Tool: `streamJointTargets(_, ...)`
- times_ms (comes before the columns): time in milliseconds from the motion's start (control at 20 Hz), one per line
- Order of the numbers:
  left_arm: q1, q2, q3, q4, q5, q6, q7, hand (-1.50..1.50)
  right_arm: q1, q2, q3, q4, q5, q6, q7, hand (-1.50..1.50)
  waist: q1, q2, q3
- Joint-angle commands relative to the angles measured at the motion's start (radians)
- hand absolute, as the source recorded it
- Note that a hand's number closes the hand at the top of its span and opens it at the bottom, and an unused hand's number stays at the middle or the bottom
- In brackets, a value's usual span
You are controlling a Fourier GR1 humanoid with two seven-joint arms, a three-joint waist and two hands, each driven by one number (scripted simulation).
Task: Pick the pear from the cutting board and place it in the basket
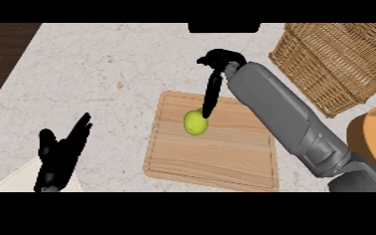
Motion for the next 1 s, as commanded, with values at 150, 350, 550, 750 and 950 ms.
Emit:
streamJointTargets(150, 0.07, -0.015, -0.002, 0.07, 0.002, -0.053, -0.007, 0.0, 0.083, -0.012, 0.002, -0.09, 0.052, 0.015, 0.025, -1.5, -0.002, 0.004, -0.011)
streamJointTargets(350, 0.032, -0.016, 0.014, 0.012, -0.005, -0.028, 0.084, 0.0, 0.082, 0.013, -0.031, -0.058, 0.095, -0.009, -0.011, -1.5, 0.006, 0.007, -0.01)
streamJointTargets(550, 0.008, -0.052, 0.008, 0.036, -0.032, -0.009, 0.082, 0.0, 0.113, 0.082, -0.01, 0.022, 0.18, -0.096, -0.094, -1.5, 0.016, 0.012, -0.01)
streamJointTargets(750, 0.053, -0.043, 0.001, -0.027, -0.054, -0.009, 0.103, 0.0, 0.109, 0.086, -0.03, 0.048, 0.201, -0.063, -0.099, -1.5, 0.018, 0.01, -0.01)
streamJointTargets(950, 0.044, -0.035, 0.027, -0.015, -0.052, -0.035, 0.091, 0.0, 0.126, 0.122, -0.021, 0.047, 0.208, -0.001, -0.036, -1.5, 0.011, 0.008, -0.01)
